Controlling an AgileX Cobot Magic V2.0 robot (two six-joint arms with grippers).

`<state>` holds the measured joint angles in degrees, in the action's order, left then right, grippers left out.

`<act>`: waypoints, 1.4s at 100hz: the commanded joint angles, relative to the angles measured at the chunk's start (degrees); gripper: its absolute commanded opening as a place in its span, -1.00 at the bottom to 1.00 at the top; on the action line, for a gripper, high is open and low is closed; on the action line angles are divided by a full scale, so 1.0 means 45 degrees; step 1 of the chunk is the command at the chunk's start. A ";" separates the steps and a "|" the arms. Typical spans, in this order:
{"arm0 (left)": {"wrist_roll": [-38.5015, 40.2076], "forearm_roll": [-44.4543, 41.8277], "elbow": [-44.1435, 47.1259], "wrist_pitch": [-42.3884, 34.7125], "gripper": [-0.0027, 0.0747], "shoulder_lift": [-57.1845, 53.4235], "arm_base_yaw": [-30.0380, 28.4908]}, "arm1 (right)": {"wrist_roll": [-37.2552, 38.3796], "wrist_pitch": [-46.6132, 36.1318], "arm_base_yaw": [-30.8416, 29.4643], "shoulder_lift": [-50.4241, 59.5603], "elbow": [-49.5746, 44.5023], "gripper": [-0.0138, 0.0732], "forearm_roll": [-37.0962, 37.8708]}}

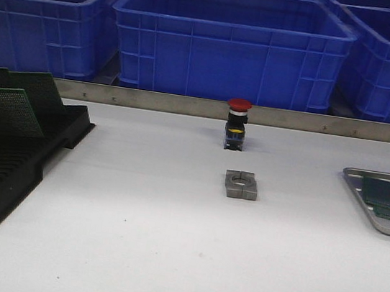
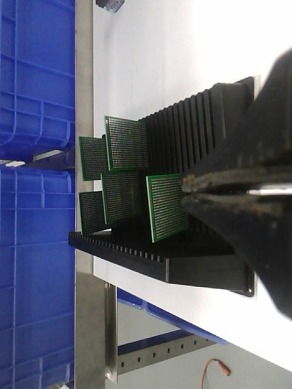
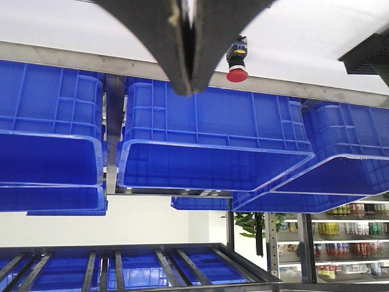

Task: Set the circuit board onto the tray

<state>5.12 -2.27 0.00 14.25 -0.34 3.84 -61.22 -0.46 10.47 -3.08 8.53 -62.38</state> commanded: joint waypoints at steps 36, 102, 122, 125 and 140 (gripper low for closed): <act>0.0022 0.0120 0.0620 -0.1075 -0.98 -0.0385 -0.0042 | 0.1218 -0.1131 -0.0505 -0.0114 0.0187 -0.94 0.1463; 0.0022 0.0120 0.0620 -0.1075 -0.98 -0.0385 -0.0042 | 1.5217 -0.0625 -0.3887 0.1138 -0.2102 -0.94 1.5511; 0.0022 0.0120 0.0620 -0.1075 -0.98 -0.0385 -0.0042 | 1.5207 -0.0252 -0.3887 0.1158 -0.2102 -0.94 1.5471; 0.0022 0.0120 0.0620 -0.1075 -0.98 -0.0385 -0.0042 | 1.5207 -0.0165 -0.3887 0.1158 -0.2102 -0.94 1.5440; 0.0022 0.0120 0.0620 -0.1075 -0.98 -0.0385 -0.0042 | 1.5167 0.0101 -0.3775 0.1158 -0.2102 -0.94 1.5195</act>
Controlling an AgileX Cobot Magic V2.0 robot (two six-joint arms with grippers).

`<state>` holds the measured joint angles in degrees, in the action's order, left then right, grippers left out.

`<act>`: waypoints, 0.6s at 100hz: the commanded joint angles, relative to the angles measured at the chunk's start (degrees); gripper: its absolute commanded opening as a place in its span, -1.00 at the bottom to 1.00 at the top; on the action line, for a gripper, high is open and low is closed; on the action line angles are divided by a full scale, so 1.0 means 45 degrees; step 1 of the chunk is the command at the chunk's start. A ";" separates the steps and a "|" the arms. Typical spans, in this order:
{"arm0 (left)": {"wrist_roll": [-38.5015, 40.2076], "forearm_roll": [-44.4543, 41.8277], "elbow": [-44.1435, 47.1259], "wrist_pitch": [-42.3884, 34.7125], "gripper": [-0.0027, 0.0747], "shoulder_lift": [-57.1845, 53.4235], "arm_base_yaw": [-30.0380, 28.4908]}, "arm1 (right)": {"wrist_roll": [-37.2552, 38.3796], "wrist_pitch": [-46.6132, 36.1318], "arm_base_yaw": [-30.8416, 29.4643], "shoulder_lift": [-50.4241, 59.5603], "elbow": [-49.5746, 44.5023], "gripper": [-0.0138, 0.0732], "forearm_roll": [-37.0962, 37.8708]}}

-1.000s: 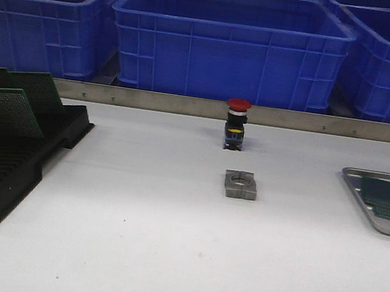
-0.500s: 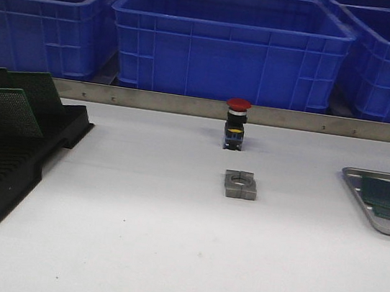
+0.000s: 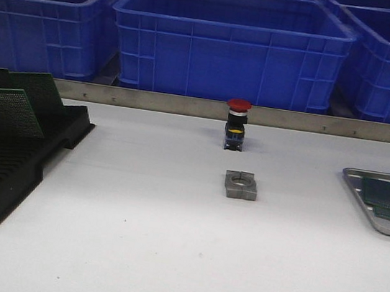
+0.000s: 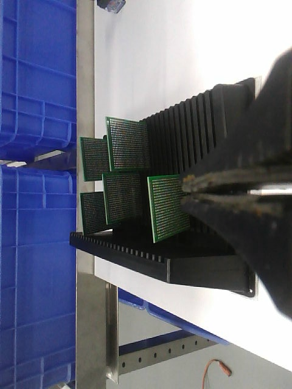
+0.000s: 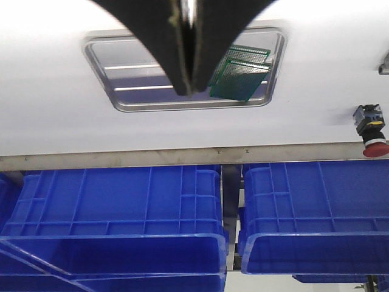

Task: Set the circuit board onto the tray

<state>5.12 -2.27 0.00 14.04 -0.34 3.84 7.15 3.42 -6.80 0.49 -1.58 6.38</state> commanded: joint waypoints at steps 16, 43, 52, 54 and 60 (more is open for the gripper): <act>0.0022 0.0120 0.0620 -0.1029 -0.98 -0.0385 -0.0042 | -0.0042 -0.0760 0.0554 0.0365 0.0145 -0.94 -0.0085; 0.0022 0.0120 0.0620 -0.1029 -0.98 -0.0385 -0.0042 | -0.0042 -0.0760 0.0569 0.0365 0.0145 -0.94 -0.0085; 0.0022 0.0120 0.0620 -0.1029 -0.98 -0.0385 -0.0042 | -0.0042 -0.0760 0.0569 0.0365 0.0145 -0.94 -0.0085; 0.0022 0.0120 0.0620 -0.1029 -0.98 -0.0385 -0.0042 | -0.0042 -0.0760 0.0569 0.0365 0.0145 -0.94 -0.0085; 0.0022 0.0120 0.0620 -0.1029 -0.98 -0.0385 -0.0042 | -0.0042 -0.0760 0.0569 0.0365 0.0145 -0.94 -0.0085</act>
